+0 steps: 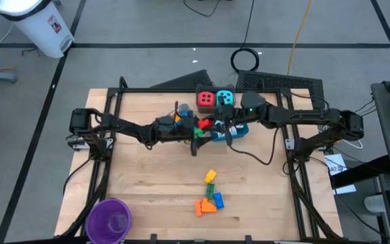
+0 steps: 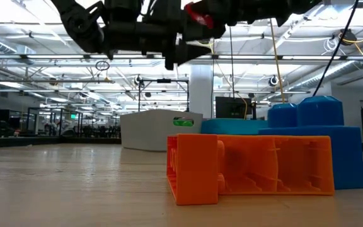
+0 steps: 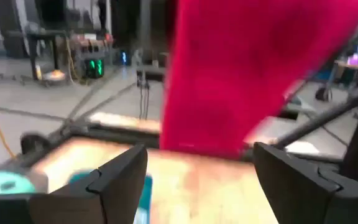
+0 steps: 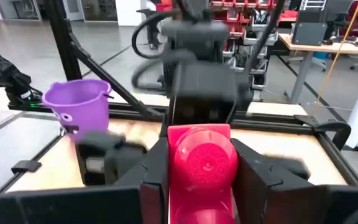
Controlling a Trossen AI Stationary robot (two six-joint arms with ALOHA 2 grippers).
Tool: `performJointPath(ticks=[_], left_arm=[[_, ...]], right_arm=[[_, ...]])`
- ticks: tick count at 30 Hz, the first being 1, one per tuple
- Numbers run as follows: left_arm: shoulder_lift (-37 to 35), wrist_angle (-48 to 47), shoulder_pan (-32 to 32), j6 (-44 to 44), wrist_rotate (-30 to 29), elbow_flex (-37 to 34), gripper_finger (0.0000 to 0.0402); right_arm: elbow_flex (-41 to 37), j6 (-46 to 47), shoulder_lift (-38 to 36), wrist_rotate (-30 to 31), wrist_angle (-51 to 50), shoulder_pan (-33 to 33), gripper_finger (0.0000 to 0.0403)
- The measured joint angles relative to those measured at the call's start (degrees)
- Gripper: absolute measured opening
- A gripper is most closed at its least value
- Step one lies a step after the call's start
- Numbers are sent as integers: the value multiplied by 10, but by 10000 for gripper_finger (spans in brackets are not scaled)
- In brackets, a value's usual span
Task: Pick & Place Toys
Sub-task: Put the red game piece into the gray bin
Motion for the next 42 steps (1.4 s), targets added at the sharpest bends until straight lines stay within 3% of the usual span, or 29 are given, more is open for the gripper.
performJointPath(ticks=[13,28,32,38,42], left_arm=[[1,10,-3,15,0,-1,296],[1,11,-3,20,-1,-1,292],[1,14,-3,22,0,-1,248],[1,15,-3,31,3,-1,140],[1,12,0,29,4,-1,141]], right_arm=[[-4,0,-1,-2,-45,9,91],[-81,35,-1,-2,84,12,91],[-81,35,3,-2,83,15,91],[-81,38,8,8,84,19,91],[-81,38,13,9,83,19,99]])
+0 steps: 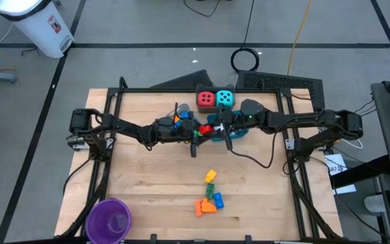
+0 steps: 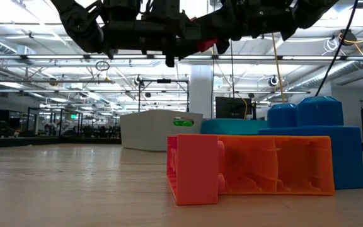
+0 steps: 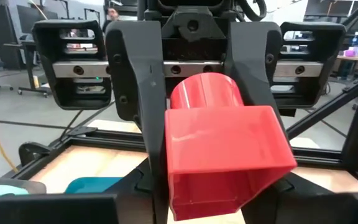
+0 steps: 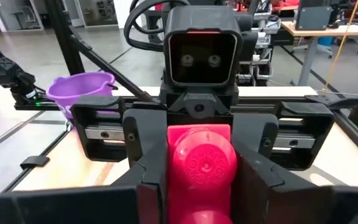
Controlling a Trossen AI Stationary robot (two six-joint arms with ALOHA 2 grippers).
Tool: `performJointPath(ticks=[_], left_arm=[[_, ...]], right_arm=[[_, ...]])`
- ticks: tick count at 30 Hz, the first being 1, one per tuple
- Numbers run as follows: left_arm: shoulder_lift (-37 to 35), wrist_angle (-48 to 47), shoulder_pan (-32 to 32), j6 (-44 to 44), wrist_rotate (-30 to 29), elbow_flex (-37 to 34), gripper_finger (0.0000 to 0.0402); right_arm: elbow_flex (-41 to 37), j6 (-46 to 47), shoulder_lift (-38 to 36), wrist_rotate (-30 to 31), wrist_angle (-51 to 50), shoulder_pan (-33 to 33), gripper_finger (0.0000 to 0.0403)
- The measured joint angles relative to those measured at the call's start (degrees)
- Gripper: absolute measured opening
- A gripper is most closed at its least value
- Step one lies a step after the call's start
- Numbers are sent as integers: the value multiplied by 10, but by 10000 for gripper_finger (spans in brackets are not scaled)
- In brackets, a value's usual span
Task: Pick & Place Toys
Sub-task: Put the red game piece into the gray bin, then put the blue game piece into the gray bin
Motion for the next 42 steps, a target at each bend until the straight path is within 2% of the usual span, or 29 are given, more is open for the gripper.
performJointPath(ticks=[3,7,12,20,23,24,26,30,33,36,39,42], left_arm=[[-2,-16,7,-15,6,0,140],[-47,-125,31,-52,-5,2,140],[-91,-308,58,-85,-107,0,140],[-66,-476,84,-150,-177,0,140],[-56,-528,94,-212,-196,0,144],[-54,-542,97,-235,-202,0,159],[-54,-561,101,-262,-209,-1,213],[-55,-552,99,-263,-204,0,322],[-55,-524,97,-263,-204,0,380],[-56,-508,94,-261,-200,0,386],[-55,-480,91,-266,-190,0,366],[-55,-472,86,-294,-154,0,349]], right_arm=[[0,-7,-6,20,-18,0,127],[-1,-11,-50,29,-85,-10,184],[0,-11,-124,14,-186,-17,237],[-1,4,-160,17,-273,7,250],[-18,7,-160,19,-255,34,245],[-28,7,-160,18,-244,44,244],[-57,11,-160,18,-213,70,243],[-139,8,-156,26,-94,124,244],[-216,7,-134,80,35,175,247],[-261,2,-88,144,116,216,248],[-248,23,-41,151,88,235,249],[-206,44,-2,141,47,270,249]])
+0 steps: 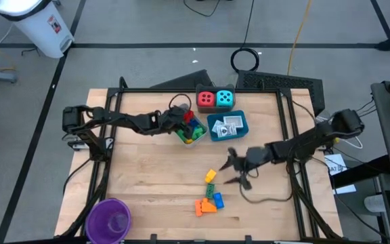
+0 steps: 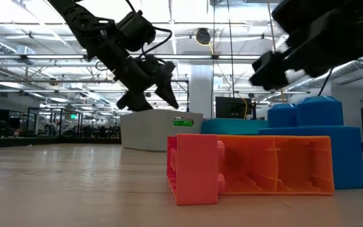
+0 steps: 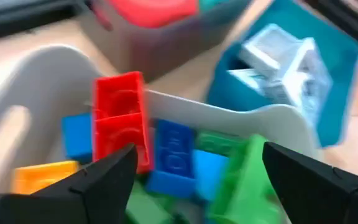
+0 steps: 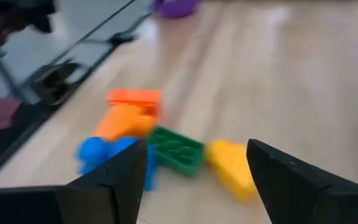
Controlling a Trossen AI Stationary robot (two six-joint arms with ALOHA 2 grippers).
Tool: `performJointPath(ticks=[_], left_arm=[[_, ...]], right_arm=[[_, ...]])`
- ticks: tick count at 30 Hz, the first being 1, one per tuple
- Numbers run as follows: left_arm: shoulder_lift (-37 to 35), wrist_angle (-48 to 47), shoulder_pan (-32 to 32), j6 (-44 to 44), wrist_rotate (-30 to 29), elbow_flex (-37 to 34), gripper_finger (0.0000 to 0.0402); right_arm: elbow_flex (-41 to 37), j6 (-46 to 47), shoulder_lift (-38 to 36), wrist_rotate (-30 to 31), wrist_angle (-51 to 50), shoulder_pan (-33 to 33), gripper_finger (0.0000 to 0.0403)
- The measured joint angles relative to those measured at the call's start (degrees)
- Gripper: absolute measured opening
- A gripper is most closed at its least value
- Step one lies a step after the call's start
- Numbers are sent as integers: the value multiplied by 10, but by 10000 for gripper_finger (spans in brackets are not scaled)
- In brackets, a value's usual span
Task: Pick & Place Toys
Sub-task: Put the blue game piece into the gray bin
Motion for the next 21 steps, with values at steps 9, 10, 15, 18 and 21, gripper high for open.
performJointPath(ticks=[9,10,15,18,21], left_arm=[[0,40,-35,-22,50,0,337],[0,42,-39,-22,48,0,336],[0,70,-53,-22,46,0,336],[0,84,-61,-23,47,0,337],[0,100,-67,-23,49,0,337]], right_arm=[[97,-79,135,51,-9,162,249],[111,-93,151,66,-13,170,249],[185,-142,204,128,-74,180,249],[215,-145,225,180,-157,176,249],[234,-144,221,238,-258,177,249]])
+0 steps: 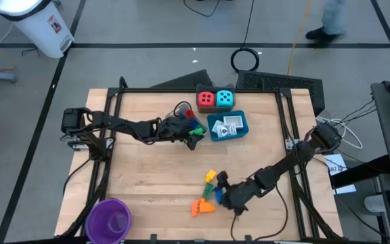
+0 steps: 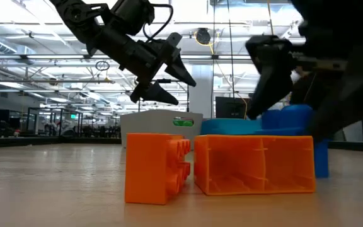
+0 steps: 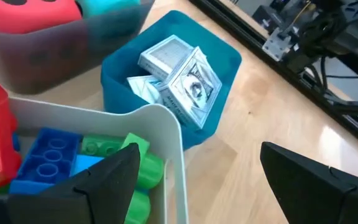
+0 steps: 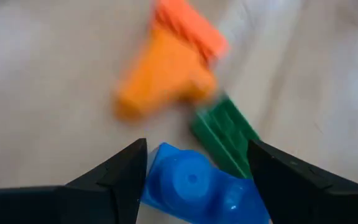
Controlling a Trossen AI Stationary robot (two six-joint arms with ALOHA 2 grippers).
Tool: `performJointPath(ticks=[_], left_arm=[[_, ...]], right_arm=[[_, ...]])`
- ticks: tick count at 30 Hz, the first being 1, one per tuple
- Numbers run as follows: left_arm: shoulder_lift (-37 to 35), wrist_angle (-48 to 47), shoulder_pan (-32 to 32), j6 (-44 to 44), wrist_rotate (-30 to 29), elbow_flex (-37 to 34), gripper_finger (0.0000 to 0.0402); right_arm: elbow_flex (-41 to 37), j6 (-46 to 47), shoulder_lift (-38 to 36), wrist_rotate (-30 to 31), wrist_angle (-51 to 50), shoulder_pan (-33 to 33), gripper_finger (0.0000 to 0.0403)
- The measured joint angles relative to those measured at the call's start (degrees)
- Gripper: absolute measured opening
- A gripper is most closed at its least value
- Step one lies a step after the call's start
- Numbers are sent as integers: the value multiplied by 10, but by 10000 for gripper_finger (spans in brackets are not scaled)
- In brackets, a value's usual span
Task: Pick & Place Toys
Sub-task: Put the blue game piece into the gray bin
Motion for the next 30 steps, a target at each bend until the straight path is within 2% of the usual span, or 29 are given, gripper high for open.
performJointPath(ticks=[8,13,15,19,23,30], left_arm=[[0,10,-9,0,0,0,337],[0,11,-15,-3,0,0,337],[0,10,-18,-3,0,0,337],[0,11,-22,-3,0,0,337],[0,13,-22,-4,0,0,337],[0,18,-22,-4,0,0,337]], right_arm=[[0,68,-79,149,-187,9,249],[-1,256,-135,197,-287,0,249],[0,352,-154,188,-304,-11,249],[0,473,-167,103,-310,-40,249],[0,511,-153,48,-319,-63,249],[-1,529,-106,-2,-332,-92,249]])
